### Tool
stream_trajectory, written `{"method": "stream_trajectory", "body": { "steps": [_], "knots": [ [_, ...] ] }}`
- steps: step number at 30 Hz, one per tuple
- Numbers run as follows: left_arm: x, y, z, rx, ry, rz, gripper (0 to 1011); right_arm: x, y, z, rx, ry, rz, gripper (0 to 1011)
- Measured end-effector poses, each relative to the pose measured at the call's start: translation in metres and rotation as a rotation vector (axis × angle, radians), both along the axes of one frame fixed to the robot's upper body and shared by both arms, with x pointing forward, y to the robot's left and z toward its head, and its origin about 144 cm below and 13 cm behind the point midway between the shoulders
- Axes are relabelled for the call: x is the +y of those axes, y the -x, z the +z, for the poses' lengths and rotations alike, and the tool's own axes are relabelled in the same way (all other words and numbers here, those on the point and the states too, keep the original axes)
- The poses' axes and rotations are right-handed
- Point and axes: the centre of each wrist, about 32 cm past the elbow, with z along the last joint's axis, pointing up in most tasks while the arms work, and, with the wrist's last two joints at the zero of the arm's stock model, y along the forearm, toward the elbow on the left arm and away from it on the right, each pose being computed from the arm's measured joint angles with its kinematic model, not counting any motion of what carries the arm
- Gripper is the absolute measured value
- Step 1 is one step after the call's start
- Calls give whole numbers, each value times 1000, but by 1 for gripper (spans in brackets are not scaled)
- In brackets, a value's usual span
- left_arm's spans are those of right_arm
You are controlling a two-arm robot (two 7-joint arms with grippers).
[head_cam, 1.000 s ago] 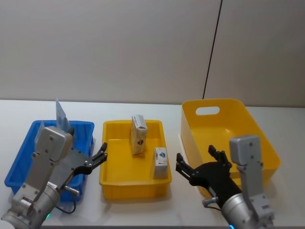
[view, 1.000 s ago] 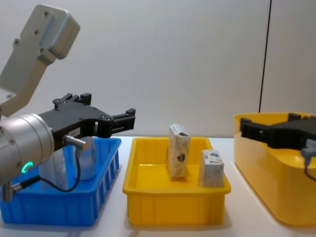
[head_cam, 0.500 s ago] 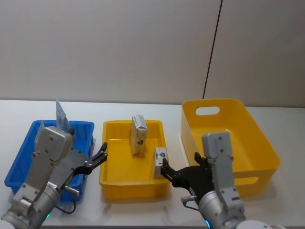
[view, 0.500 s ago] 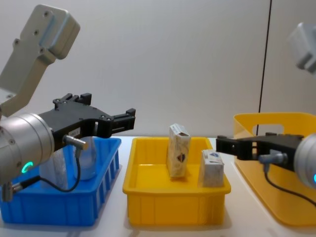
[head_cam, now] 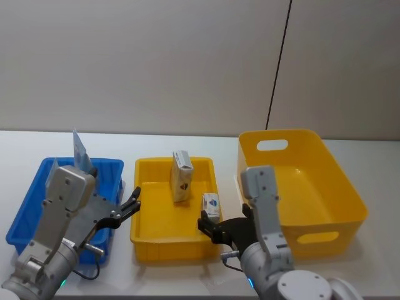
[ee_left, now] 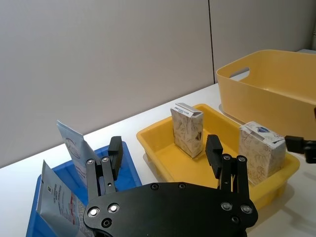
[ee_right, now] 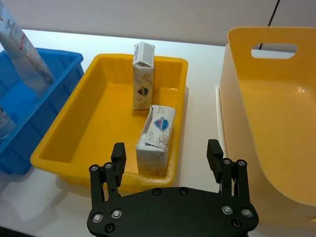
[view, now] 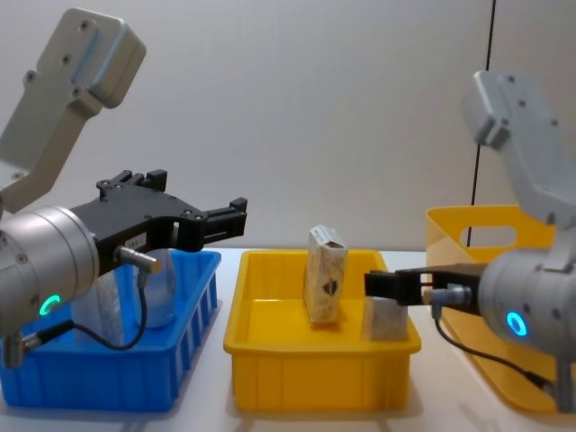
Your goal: Bimanual collaborative sorting of washing and personal care products
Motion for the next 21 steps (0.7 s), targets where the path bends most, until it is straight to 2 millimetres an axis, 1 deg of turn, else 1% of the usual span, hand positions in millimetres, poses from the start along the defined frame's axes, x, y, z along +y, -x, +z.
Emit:
{"method": "stream_trajectory", "body": {
  "steps": [8,21],
  "knots": [
    [0,0,0,0,0,0,1001,9,-15,0,45,15,-11,1004],
    [0,0,0,0,0,0,1001,17,-34,-2,78,32,2,1004]
  ]
}}
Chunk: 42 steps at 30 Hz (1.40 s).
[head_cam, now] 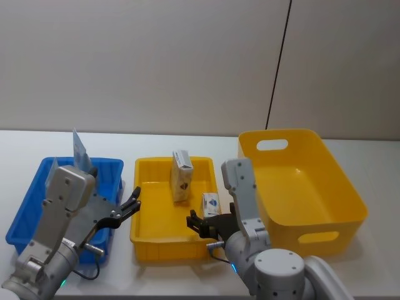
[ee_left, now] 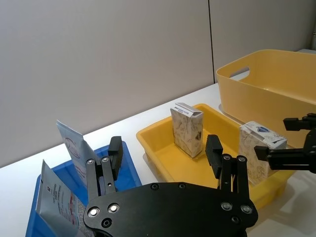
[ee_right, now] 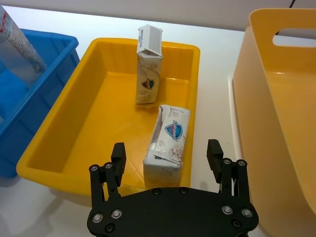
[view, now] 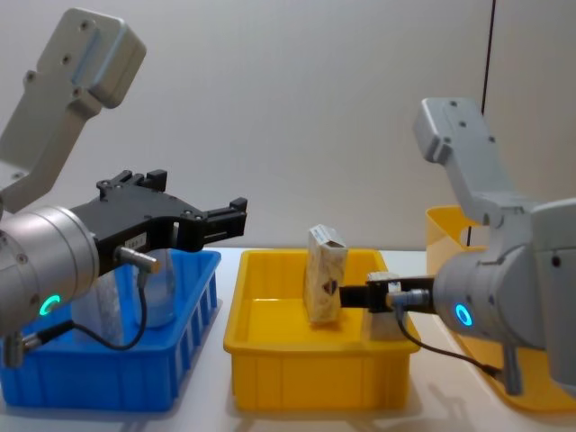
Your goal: Bimanual collaborative sorting of washing and personal care products
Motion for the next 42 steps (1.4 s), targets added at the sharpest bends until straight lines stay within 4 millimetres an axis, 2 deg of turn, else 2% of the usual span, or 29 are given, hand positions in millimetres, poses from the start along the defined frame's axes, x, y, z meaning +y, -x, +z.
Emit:
{"method": "stream_trajectory", "body": {
  "steps": [23,28,32,35,42],
  "knots": [
    [0,0,0,0,0,0,1001,12,-30,-8,58,29,26,982],
    [0,0,0,0,0,0,1001,13,-33,-9,70,36,25,871],
    [0,0,0,0,0,0,1001,15,-36,-10,76,43,25,722],
    [0,0,0,0,0,0,1001,15,-37,-10,80,46,25,664],
    [0,0,0,0,0,0,1001,18,-39,-12,87,57,24,417]
  ]
}}
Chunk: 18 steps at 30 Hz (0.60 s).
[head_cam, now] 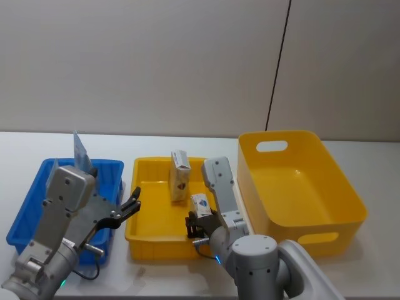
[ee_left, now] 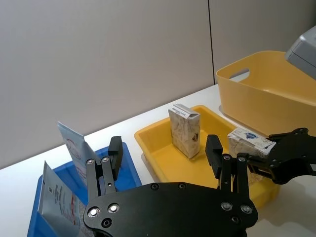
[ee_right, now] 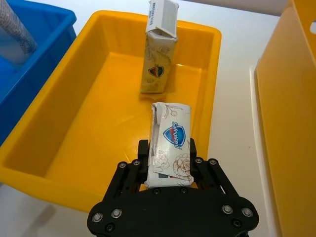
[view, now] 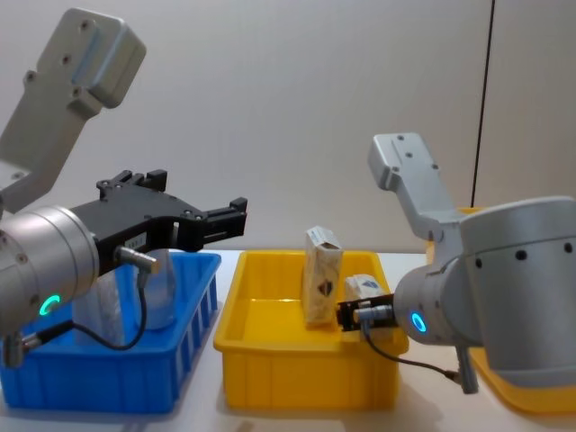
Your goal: Bimanual collaborative sorting of washing and personal care products
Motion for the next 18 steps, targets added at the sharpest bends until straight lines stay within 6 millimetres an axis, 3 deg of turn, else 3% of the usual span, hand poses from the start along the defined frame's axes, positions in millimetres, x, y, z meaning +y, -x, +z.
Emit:
{"method": "stream_trajectory", "body": {
  "steps": [4,18],
  "knots": [
    [0,0,0,0,0,0,1001,0,0,0,-4,5,1,370],
    [0,0,0,0,0,0,1001,2,5,5,-131,16,38,367]
  ]
}}
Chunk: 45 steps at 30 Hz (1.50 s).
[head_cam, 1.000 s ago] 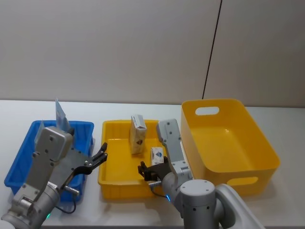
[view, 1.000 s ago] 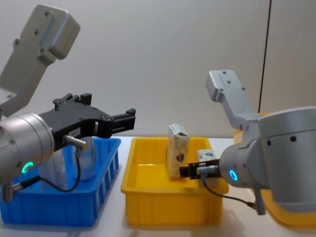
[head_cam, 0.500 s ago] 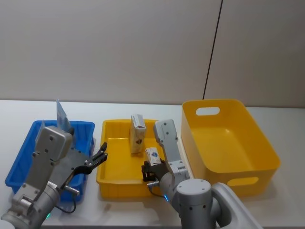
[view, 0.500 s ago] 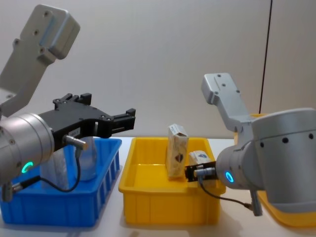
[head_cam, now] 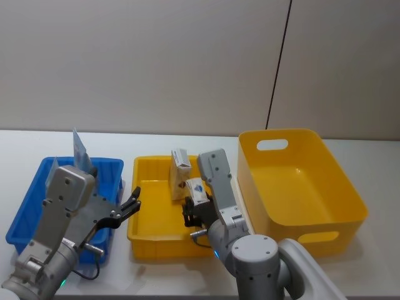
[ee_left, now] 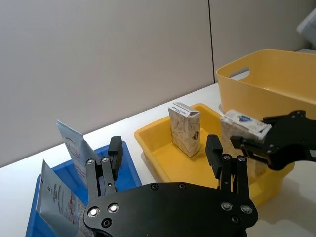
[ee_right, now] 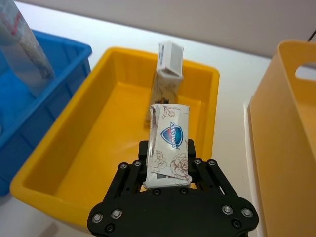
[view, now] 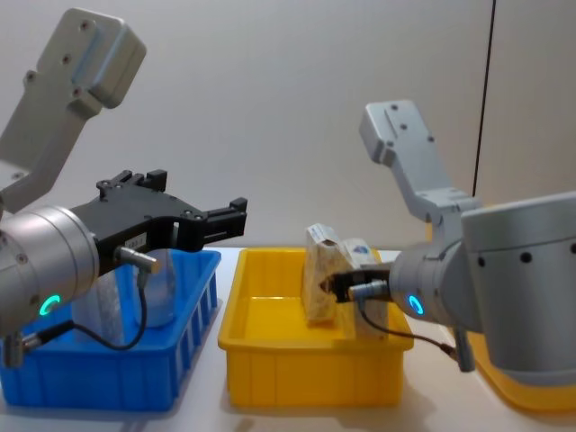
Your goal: Bimanual collaborative sorting of washing and personal care products
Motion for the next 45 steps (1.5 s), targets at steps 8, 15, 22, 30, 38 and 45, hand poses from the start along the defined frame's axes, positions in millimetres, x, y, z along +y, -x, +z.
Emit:
{"method": "stream_trajectory", "body": {
  "steps": [8,15,22,30,38,45],
  "knots": [
    [0,0,0,0,0,0,1001,-2,4,9,-104,-4,23,367],
    [0,0,0,0,0,0,1001,-8,8,25,-217,-11,27,367],
    [0,0,0,0,0,0,1001,-22,9,44,-303,-2,-11,367],
    [0,0,0,0,0,0,1001,-45,9,62,-347,21,-83,367],
    [0,0,0,0,0,0,1001,-70,9,73,-324,55,-155,367],
    [0,0,0,0,0,0,1001,-87,6,71,-267,76,-189,367]
  ]
}}
